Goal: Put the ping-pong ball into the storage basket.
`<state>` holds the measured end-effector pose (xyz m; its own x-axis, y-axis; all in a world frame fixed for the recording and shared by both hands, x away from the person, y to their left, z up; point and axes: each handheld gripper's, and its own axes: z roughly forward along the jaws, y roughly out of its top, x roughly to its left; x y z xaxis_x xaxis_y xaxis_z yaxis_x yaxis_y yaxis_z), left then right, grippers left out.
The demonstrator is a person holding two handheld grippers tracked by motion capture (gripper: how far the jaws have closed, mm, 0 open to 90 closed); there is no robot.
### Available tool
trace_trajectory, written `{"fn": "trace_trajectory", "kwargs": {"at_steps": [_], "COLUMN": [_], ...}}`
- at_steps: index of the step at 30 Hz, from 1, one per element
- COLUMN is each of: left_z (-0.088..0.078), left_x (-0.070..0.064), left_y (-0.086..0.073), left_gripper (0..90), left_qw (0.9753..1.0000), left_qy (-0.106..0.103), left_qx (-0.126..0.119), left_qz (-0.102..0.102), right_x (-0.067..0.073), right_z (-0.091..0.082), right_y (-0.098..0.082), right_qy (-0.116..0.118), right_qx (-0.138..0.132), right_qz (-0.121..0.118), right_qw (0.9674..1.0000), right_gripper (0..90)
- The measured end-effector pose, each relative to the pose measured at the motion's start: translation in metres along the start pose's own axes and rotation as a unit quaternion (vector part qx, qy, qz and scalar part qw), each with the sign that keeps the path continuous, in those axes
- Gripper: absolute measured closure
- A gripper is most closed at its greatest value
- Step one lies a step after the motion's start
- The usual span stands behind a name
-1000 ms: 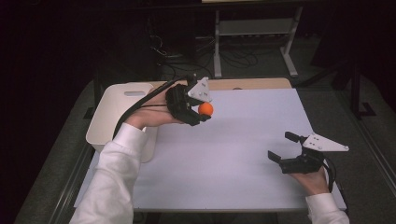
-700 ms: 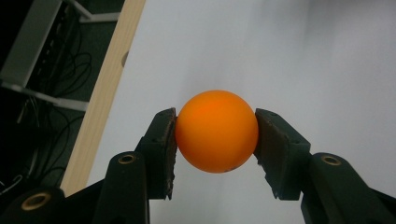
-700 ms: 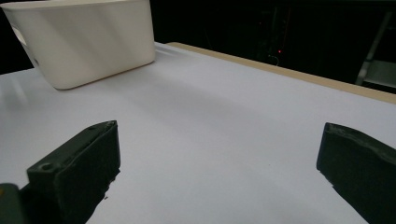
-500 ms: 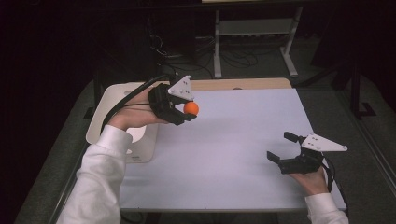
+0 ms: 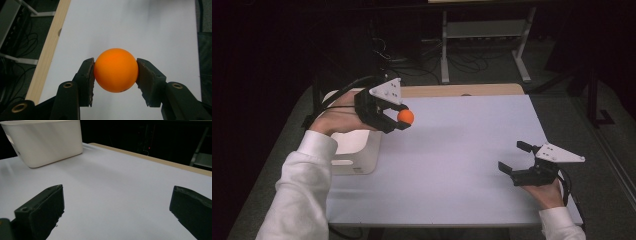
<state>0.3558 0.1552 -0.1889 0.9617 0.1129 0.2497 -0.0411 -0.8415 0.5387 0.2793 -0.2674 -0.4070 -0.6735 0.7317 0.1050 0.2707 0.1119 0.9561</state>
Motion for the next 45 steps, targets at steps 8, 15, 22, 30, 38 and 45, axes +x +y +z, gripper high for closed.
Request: {"fn": "trace_trajectory", "kwargs": {"at_steps": [8, 15, 22, 30, 38, 45], "left_z": [-0.015, -0.025, -0.033, -0.04, -0.046, -0.048], "left_x": [0.005, 0.008, 0.012, 0.012, 0.014, 0.016], "left_y": [-0.014, -0.026, -0.037, -0.045, -0.053, -0.059], "left_gripper": [50.5, 50.5, 50.5, 50.5, 50.5, 50.5], "left_qw": [0.9998, 0.9997, 0.9991, 0.9974, 0.9961, 0.9944], "left_qy": [-0.002, -0.016, -0.02, -0.03, -0.027, -0.024], "left_qx": [0.002, 0.009, 0.018, 0.046, 0.066, 0.086], "left_qz": [-0.019, -0.015, -0.033, -0.047, -0.051, -0.057], "right_x": [0.001, 0.001, 0.001, 0.002, 0.002, 0.003], "right_z": [0.001, 0.001, 0.002, 0.002, 0.003, 0.004], "right_y": [0.0, 0.0, 0.0, 0.0, 0.0, 0.0], "right_qy": [0.0, -0.001, 0.0, -0.001, 0.001, 0.002], "right_qx": [0.002, 0.003, 0.002, 0.003, 0.005, 0.007], "right_qz": [-0.003, -0.006, -0.009, -0.01, -0.011, -0.014], "right_qw": [1.0, 1.0, 1.0, 0.9999, 0.9999, 0.9999], "right_gripper": [0.0, 0.0, 0.0, 0.0, 0.0, 0.0]}}
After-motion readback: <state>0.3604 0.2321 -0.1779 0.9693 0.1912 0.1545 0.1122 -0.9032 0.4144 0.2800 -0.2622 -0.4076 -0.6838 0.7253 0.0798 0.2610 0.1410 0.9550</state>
